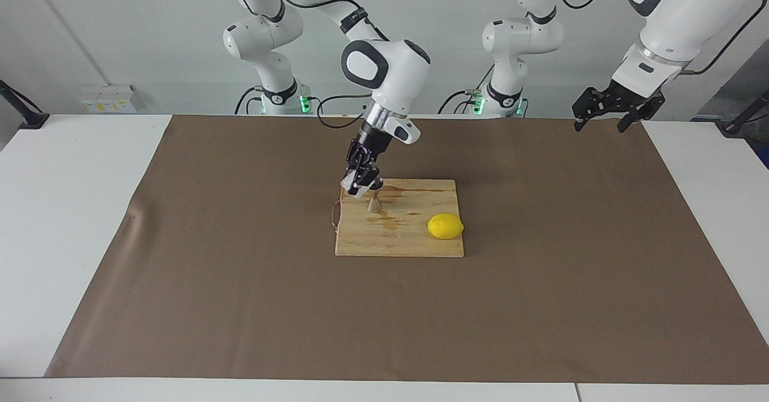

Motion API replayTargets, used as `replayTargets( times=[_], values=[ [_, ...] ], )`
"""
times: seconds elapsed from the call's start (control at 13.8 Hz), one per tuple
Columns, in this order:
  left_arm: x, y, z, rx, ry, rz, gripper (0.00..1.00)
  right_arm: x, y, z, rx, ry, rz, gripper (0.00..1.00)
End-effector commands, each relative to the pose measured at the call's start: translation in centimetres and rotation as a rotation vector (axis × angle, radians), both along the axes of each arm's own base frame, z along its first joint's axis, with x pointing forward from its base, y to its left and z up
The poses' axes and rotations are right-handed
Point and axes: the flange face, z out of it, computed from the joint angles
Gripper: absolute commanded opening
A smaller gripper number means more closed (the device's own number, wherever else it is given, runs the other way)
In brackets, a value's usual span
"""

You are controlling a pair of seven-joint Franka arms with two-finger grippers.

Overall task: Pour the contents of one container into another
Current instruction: 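Tilt the white cup over the metal cup with the right gripper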

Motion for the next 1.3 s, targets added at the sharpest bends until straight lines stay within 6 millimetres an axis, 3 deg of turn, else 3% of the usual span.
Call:
replayTargets(
  times=[0.0,1.23],
  values=[
    [-0.61,0.35,0.46,0.006,0.002,-0.003,1.0,-0.37,-0.06,0.37,-0.027,-0.031,0.003,0.0],
    [-0.61,0.35,0.46,0.006,0.002,-0.003,1.0,-1.07,0.29,0.89,-0.085,-0.043,0.021,0.0]
  ],
)
